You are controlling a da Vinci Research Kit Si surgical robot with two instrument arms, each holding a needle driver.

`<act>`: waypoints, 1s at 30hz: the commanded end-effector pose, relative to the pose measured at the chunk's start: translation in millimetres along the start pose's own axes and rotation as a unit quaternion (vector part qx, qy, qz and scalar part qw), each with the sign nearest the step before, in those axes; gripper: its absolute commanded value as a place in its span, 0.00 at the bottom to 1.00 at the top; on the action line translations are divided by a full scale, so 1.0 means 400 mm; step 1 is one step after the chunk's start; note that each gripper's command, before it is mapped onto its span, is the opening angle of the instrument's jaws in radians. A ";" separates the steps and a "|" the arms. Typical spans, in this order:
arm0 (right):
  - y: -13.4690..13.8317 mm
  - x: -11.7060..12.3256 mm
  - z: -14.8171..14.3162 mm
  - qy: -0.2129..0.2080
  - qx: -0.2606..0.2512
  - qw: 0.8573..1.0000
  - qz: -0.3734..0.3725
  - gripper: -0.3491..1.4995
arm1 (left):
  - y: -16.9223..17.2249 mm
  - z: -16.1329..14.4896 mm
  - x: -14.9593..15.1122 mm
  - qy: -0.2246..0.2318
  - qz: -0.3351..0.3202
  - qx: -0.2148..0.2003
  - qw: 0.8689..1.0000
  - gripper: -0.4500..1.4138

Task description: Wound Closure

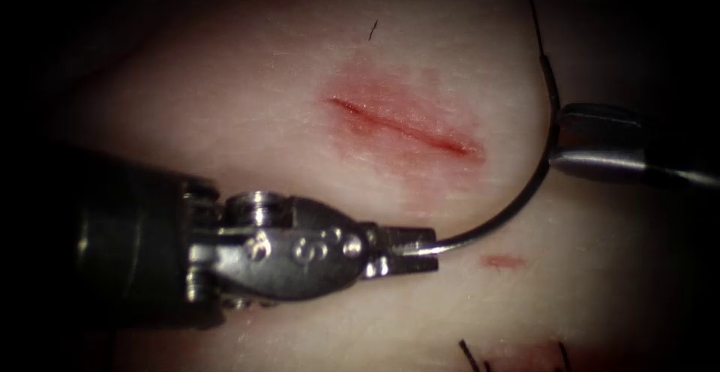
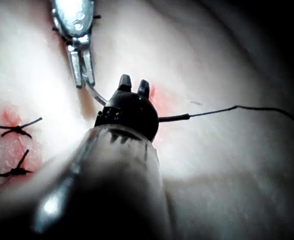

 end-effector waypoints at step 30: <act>0.0053 0.0031 0.0136 -0.003 0.009 0.963 0.269 0.94 | -0.0042 -0.0052 -0.0050 0.015 0.301 0.215 0.929 0.00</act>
